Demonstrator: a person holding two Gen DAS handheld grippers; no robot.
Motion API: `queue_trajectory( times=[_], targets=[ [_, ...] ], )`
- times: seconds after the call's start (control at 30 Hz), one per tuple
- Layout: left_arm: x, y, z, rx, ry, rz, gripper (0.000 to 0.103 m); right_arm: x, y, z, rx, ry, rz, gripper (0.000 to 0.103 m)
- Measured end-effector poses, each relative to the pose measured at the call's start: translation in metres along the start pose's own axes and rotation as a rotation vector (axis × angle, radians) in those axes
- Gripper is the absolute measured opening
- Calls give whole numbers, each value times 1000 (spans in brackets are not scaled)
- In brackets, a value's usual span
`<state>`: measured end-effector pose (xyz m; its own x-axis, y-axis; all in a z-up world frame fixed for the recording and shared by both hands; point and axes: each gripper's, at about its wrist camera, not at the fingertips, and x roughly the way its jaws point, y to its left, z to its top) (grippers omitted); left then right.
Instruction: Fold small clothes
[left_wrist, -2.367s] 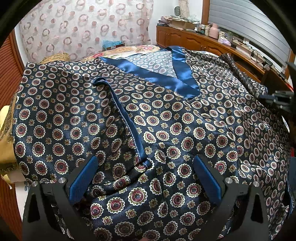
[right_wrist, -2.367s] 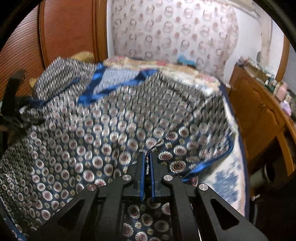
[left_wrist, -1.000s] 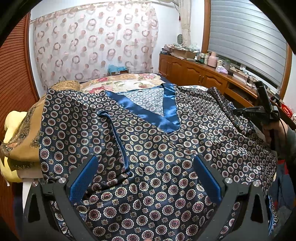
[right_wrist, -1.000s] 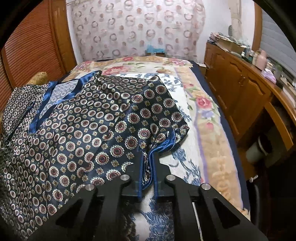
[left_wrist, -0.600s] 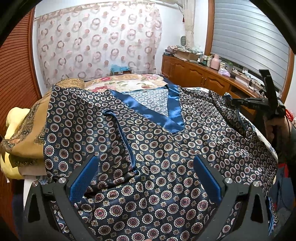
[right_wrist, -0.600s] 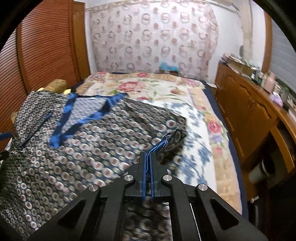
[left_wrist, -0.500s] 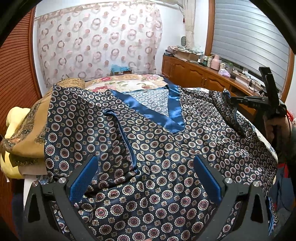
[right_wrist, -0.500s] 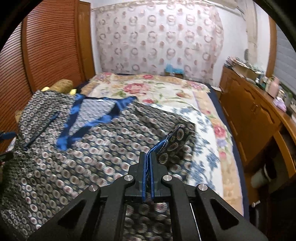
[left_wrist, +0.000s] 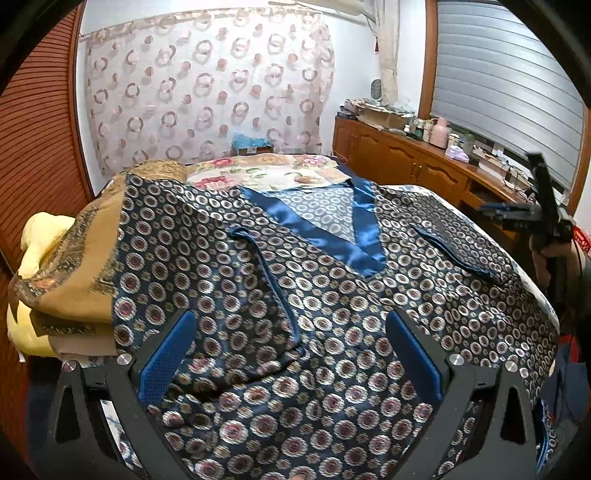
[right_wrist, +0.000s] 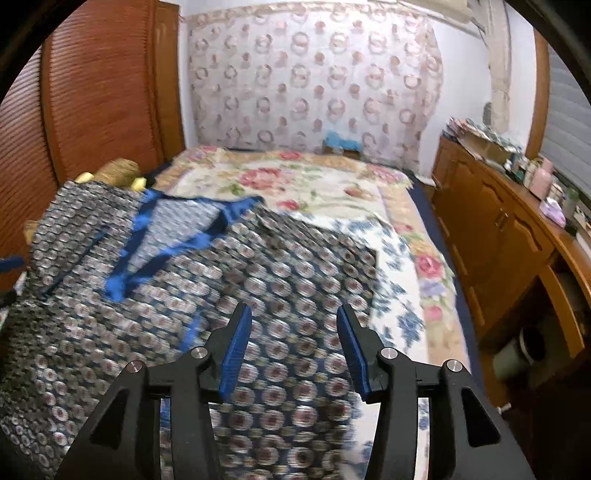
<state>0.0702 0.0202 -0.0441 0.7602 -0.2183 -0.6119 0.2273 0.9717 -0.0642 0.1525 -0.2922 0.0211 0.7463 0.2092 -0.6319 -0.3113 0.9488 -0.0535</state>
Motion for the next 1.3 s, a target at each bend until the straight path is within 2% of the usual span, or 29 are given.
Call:
queue_trajectory(
  times=[0.1,0.2,0.4,0.5,0.67,0.77,1.0,1.07,1.2,1.3],
  targets=[
    [3,12,7,-5,2,17,103,21,-13,-3,12,84,-29,50],
    [7,26,15,-11,0,41,103,39,-21,-7,15,125,-43,50],
    [16,54,33,-44,-14,75,103,56,-27,-6,31,134,-31,50],
    [21,68,45,-48,-23,96,97,58,-30,-7,48,131,-12,50],
    [36,93,66,-57,-6,125,79,57,-31,-9,44,132,-11,52],
    [45,106,75,-57,11,141,71,57,-30,-9,44,132,-10,54],
    [68,126,91,-52,58,152,59,58,-29,-9,42,134,-9,57],
    [73,128,94,-53,70,146,53,58,-29,-9,44,135,-9,58],
    [80,130,96,-54,88,144,48,59,-28,-9,42,137,-7,60],
    [83,131,97,-57,98,133,27,59,-28,-8,42,138,-19,62]
  ],
)
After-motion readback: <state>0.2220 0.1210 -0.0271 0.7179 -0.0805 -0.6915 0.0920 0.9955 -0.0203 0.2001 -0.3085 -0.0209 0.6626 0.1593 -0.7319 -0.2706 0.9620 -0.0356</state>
